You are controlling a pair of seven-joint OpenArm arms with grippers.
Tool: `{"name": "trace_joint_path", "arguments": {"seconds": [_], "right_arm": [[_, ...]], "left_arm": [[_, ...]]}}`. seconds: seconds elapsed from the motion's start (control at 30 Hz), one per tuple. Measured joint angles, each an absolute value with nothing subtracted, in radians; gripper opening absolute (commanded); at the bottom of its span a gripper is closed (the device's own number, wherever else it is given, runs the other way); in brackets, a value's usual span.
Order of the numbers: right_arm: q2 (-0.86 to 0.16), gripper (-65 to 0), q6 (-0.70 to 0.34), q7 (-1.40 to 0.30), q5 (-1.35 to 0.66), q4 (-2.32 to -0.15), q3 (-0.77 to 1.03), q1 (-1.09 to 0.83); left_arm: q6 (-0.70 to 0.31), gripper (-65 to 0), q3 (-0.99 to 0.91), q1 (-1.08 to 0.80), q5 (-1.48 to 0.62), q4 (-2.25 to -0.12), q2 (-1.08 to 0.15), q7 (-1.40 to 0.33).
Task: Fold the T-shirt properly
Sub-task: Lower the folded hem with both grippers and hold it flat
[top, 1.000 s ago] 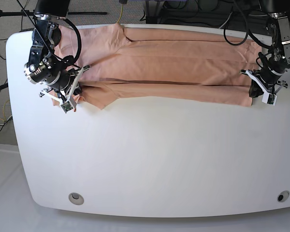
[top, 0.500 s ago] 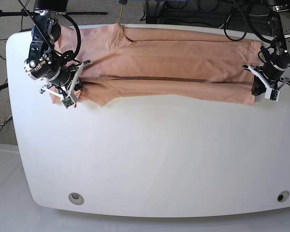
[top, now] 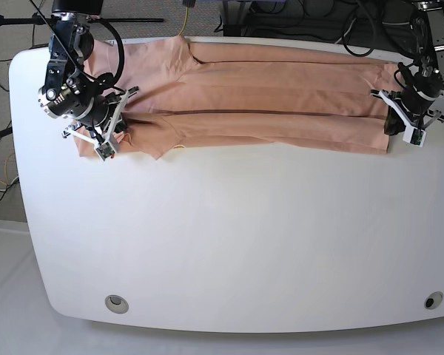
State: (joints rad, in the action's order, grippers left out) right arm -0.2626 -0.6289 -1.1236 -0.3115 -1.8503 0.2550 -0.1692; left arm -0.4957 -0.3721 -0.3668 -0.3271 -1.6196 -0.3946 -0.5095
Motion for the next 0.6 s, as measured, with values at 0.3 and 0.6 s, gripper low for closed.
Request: {"name": "trace_joint_path", "arguments": {"seconds": [0.3, 0.6], "right_arm": [[-0.262, -64.2, -0.629, -1.153, -0.312, -1.852, 0.255, -0.176], [-0.272, -36.6, -0.637, -1.154, -0.316, -1.860, 0.255, -0.184]], "left_arm": [[-0.498, -65.0, -0.372, -0.358, -0.318, -1.596, -0.394, -0.612], [-0.497, -64.6, -0.373, -0.354, -0.319, -1.597, -0.397, -0.555]]}}
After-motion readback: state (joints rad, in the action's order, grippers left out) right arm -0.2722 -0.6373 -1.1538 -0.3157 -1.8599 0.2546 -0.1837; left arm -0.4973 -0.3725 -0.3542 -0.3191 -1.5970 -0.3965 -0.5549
